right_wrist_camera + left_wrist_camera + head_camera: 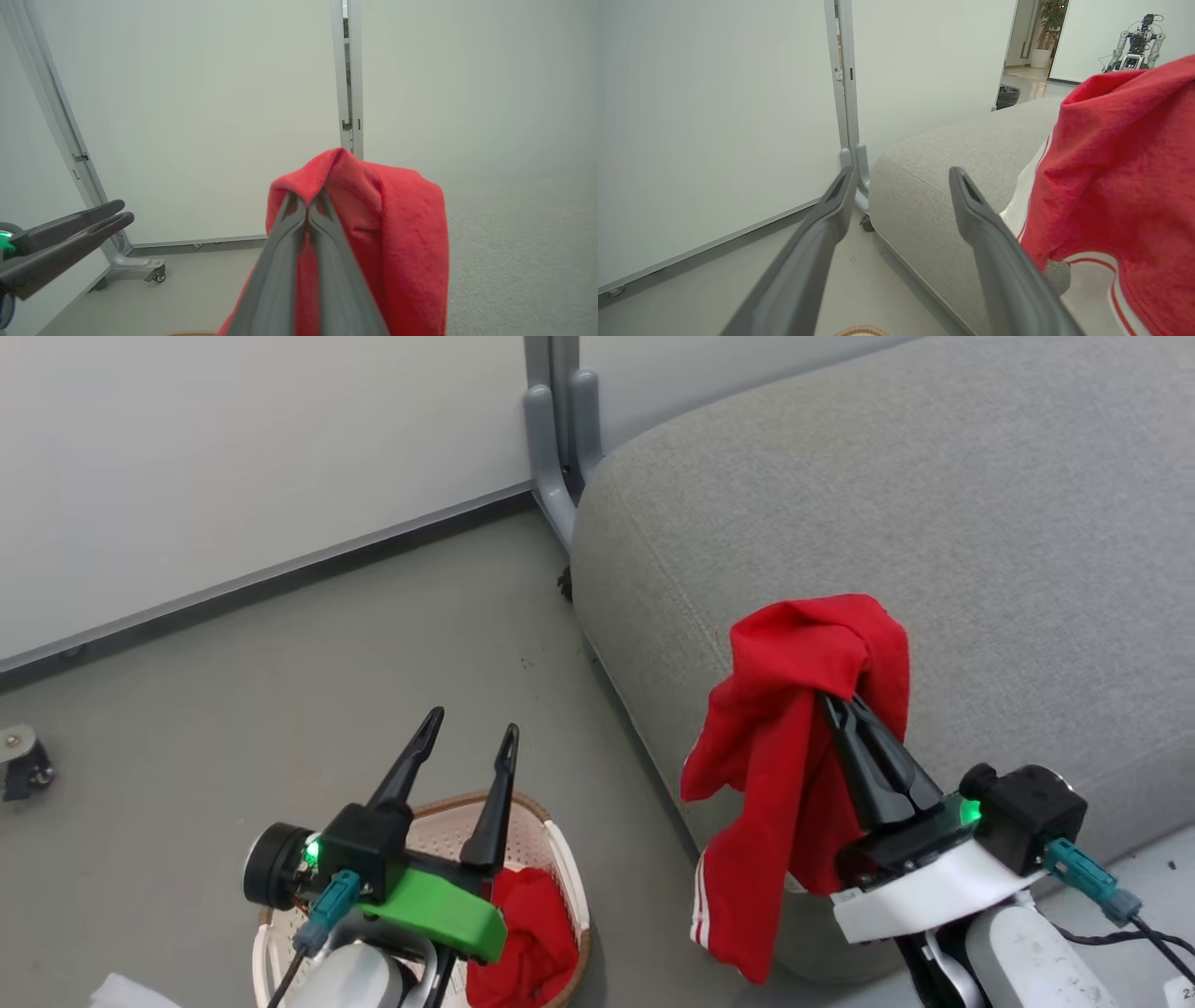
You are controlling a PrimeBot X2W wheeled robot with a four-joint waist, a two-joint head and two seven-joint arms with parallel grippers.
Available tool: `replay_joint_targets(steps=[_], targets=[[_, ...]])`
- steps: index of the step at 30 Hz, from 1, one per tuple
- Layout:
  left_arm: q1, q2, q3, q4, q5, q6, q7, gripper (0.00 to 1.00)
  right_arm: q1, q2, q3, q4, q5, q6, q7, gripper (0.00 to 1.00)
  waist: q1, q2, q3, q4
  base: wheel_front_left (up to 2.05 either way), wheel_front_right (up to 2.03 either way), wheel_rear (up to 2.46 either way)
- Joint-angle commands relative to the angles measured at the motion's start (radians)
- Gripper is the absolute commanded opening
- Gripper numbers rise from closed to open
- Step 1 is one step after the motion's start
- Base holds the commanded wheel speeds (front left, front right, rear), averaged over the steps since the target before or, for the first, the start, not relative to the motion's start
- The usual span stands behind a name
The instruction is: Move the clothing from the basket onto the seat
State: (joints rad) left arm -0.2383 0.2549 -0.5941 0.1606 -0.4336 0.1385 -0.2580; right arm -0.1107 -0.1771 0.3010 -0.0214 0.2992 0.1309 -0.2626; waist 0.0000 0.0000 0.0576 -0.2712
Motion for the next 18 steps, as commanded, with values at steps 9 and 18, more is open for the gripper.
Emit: replay_joint_targets(steps=[9,18], targets=[[0.094,0.026,0.078,-0.076,0.046,0.013,-0.006,1.0,0.06,-0.013,-0.084,-0.145,-0.017,0.0,-0.003,0.0,0.0,0.0,0.092,-0.132,0.0,0.0,0.0],[0.002,0.053,0.057,-0.114,0.096,-0.039,0.022,1.0,-0.08,-0.085,-0.171,-0.18,-0.019,0.0,-0.003,0.0,0.0,0.0,0.256,-0.09,0.0,0.0,0.0]])
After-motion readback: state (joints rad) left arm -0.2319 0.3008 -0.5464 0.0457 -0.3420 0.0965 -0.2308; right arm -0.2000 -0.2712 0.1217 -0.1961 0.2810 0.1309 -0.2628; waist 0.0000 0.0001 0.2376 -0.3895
